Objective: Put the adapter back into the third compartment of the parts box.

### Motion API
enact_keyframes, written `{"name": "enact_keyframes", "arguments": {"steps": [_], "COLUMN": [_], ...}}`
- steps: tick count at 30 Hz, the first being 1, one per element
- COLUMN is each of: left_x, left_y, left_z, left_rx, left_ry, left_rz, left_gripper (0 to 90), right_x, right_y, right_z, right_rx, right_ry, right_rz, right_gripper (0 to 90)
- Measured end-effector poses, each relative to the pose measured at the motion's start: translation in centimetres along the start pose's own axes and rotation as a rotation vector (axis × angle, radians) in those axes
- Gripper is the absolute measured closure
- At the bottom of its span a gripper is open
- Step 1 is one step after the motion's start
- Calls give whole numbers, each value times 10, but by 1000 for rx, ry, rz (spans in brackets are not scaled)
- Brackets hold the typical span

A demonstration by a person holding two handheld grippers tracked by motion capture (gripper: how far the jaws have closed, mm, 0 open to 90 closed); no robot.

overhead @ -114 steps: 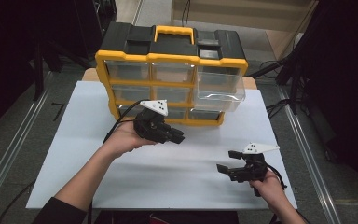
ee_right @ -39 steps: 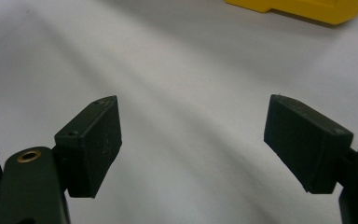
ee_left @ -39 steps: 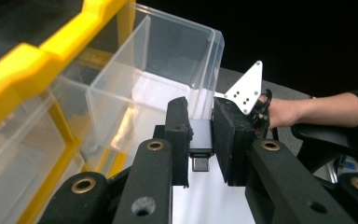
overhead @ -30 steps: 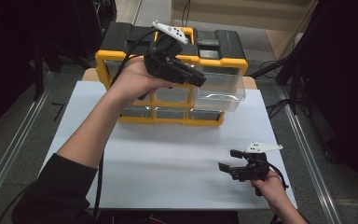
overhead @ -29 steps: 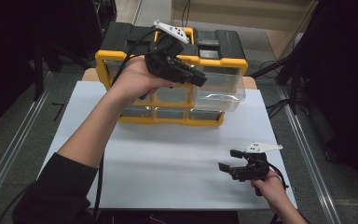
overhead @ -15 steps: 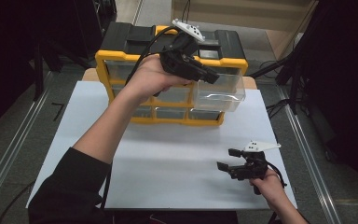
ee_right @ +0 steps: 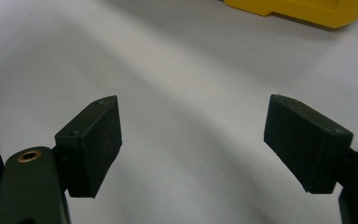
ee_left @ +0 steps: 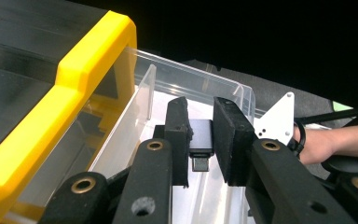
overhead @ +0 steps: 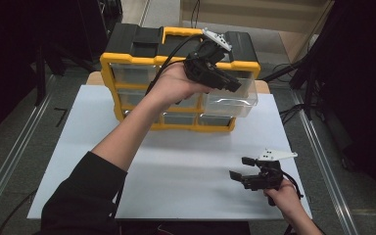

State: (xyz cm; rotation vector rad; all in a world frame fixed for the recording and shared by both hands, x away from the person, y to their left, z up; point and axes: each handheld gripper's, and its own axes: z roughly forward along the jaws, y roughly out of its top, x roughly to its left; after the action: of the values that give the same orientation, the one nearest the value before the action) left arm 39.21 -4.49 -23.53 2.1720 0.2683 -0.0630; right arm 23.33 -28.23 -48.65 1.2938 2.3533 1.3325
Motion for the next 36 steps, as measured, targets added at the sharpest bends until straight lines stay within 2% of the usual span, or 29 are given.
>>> {"name": "enact_keyframes", "arguments": {"steps": [2,4,6,7,9,10,12,19,24,27,32,36], "left_x": [2,3,3,4,4,5,5,6,5,4,0,0], "left_y": [0,0,-1,-1,-1,-2,-5,-19,-29,-36,-49,-61], "left_z": [1,1,0,-2,-6,-9,-15,-35,-48,-54,-63,-67], "left_rx": [-17,-14,-22,-16,-12,-16,-20,-42,-70,-76,-59,-61], "left_ry": [-6,-10,7,4,7,-4,-21,-21,-28,-15,3,0], "left_rz": [-20,-10,-2,-15,-26,-29,-38,-24,-34,-28,-20,-23], "left_gripper": [770,751,657,599,551,515,469,365,359,343,330,315], "right_x": [0,0,0,0,-1,-1,-1,0,0,0,1,1], "right_y": [0,0,0,0,0,0,0,1,1,1,2,2], "right_z": [0,0,0,0,0,1,1,2,2,3,4,4], "right_rx": [0,-1,-2,-1,1,1,0,-4,1,1,3,1], "right_ry": [1,2,2,3,1,-1,-2,-5,-7,-6,-4,-6], "right_rz": [3,2,0,1,6,7,11,9,7,8,5,10], "right_gripper": [173,172,173,173,173,174,177,177,176,177,177,177]}}
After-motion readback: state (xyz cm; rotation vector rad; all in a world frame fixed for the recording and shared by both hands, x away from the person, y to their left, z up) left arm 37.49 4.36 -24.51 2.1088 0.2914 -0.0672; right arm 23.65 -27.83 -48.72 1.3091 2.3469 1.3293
